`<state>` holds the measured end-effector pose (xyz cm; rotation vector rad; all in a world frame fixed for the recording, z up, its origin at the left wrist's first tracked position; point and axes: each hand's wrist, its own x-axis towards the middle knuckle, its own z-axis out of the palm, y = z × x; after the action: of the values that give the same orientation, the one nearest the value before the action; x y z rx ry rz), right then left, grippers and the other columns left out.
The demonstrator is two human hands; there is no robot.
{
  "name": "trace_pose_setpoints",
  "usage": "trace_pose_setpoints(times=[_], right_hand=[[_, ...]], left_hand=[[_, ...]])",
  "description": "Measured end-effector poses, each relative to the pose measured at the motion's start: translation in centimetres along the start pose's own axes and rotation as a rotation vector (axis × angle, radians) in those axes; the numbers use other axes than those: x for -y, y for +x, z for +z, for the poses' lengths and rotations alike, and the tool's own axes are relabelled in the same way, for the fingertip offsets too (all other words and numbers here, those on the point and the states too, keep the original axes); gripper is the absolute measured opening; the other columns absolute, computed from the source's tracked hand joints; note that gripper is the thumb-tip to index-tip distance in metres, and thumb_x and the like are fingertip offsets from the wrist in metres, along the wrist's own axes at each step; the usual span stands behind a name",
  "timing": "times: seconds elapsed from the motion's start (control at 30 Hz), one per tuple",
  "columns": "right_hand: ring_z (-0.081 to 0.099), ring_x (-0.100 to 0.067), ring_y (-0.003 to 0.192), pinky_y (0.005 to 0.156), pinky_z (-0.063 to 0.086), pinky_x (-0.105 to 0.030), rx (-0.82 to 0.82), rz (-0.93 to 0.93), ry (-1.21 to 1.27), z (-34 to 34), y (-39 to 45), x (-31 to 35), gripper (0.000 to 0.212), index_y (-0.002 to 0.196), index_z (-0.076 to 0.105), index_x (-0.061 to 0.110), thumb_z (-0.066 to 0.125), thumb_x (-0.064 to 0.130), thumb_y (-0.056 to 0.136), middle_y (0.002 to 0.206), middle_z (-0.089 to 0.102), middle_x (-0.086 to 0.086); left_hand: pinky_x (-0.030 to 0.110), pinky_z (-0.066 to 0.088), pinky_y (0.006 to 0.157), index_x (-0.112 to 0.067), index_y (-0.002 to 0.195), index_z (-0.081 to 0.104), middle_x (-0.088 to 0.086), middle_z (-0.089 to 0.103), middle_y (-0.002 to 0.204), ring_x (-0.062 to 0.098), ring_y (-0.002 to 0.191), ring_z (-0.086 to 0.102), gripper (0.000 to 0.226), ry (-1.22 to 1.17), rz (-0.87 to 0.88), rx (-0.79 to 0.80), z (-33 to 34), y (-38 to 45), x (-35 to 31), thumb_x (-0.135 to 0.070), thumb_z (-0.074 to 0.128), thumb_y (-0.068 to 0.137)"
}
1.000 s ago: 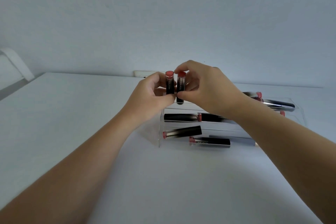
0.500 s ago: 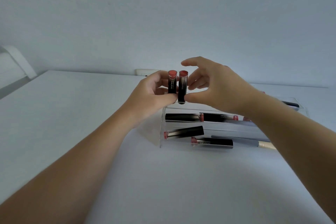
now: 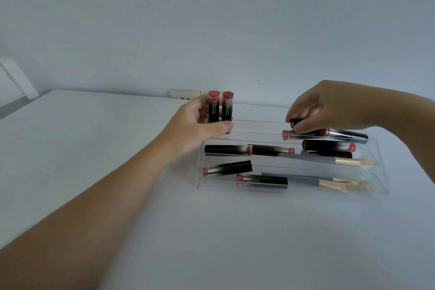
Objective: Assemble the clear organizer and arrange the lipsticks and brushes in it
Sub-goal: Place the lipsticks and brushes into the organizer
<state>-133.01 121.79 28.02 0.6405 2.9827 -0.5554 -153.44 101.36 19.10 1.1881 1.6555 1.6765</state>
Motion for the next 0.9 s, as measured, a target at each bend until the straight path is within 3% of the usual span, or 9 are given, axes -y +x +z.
trace_pose_setpoints(times=[0.13, 0.23, 0.33, 0.5, 0.6, 0.77, 0.9], right_hand=[[0.068, 0.008, 0.076, 0.077, 0.049, -0.018, -0.169, -0.070, 0.064, 0.4, -0.2, 0.4, 0.012, 0.086, 0.073, 0.044, 0.079, 0.035, 0.079, 0.081, 0.073, 0.029], [0.073, -0.008, 0.078, 0.075, 0.057, -0.017, -0.385, -0.189, 0.273, 0.9, -0.3, 1.5, 0.012, 0.090, 0.075, 0.037, 0.078, 0.032, 0.080, 0.080, 0.077, 0.017], [0.072, 0.001, 0.084, 0.081, 0.049, -0.006, -0.499, -0.264, 0.414, 1.2, 0.7, 3.4, 0.014, 0.096, 0.074, 0.037, 0.076, 0.031, 0.084, 0.086, 0.077, 0.020], [0.073, -0.003, 0.091, 0.086, 0.057, -0.026, -0.475, -0.288, 0.589, 2.6, 1.9, 5.7, 0.017, 0.106, 0.074, 0.028, 0.072, 0.025, 0.090, 0.094, 0.078, 0.014], [0.074, -0.008, 0.087, 0.083, 0.060, -0.029, -0.455, -0.286, 0.568, 3.4, 2.5, 5.9, 0.014, 0.101, 0.075, 0.029, 0.074, 0.028, 0.087, 0.092, 0.078, 0.013], [0.071, 0.003, 0.082, 0.076, 0.057, -0.027, -0.412, -0.277, 0.509, 4.4, 2.5, 5.6, 0.010, 0.094, 0.073, 0.037, 0.075, 0.035, 0.084, 0.086, 0.075, 0.024], [0.073, -0.005, 0.080, 0.080, 0.060, -0.054, -0.396, -0.233, 0.571, 4.5, 2.4, 5.5, 0.014, 0.095, 0.073, 0.035, 0.076, 0.037, 0.082, 0.092, 0.077, 0.019]], left_hand=[[0.051, 0.051, 0.103, -0.032, 0.106, 0.072, 0.004, 0.076, 0.105, 0.027, 0.107, 0.072, 0.040, 0.032, -0.024, -0.008, 0.1, -0.1, 0.0, -0.031, 0.085, 0.067], [0.049, 0.052, 0.102, -0.030, 0.106, 0.071, 0.003, 0.077, 0.105, 0.024, 0.105, 0.072, 0.043, 0.025, -0.033, -0.022, 0.1, -0.2, 0.2, -0.032, 0.085, 0.066], [0.044, 0.053, 0.101, -0.028, 0.109, 0.070, -0.003, 0.078, 0.103, 0.015, 0.102, 0.073, 0.045, 0.078, -0.041, 0.007, 0.3, -0.2, 0.3, -0.034, 0.084, 0.066], [0.048, 0.053, 0.100, -0.027, 0.106, 0.071, 0.001, 0.077, 0.104, 0.022, 0.103, 0.073, 0.040, 0.084, -0.042, -0.008, 0.6, -0.1, 0.3, -0.032, 0.085, 0.069], [0.050, 0.054, 0.099, -0.030, 0.100, 0.073, 0.003, 0.077, 0.104, 0.025, 0.103, 0.072, 0.036, 0.086, -0.038, -0.003, 0.7, 0.1, 0.5, -0.035, 0.085, 0.066], [0.052, 0.053, 0.100, -0.035, 0.097, 0.075, 0.004, 0.077, 0.103, 0.028, 0.101, 0.073, 0.033, 0.059, -0.036, -0.011, 0.8, -0.1, 0.6, -0.042, 0.083, 0.066], [0.052, 0.053, 0.100, -0.034, 0.095, 0.076, 0.006, 0.077, 0.102, 0.030, 0.100, 0.072, 0.030, 0.080, -0.055, -0.004, 0.8, 0.0, 0.7, -0.042, 0.082, 0.067]])
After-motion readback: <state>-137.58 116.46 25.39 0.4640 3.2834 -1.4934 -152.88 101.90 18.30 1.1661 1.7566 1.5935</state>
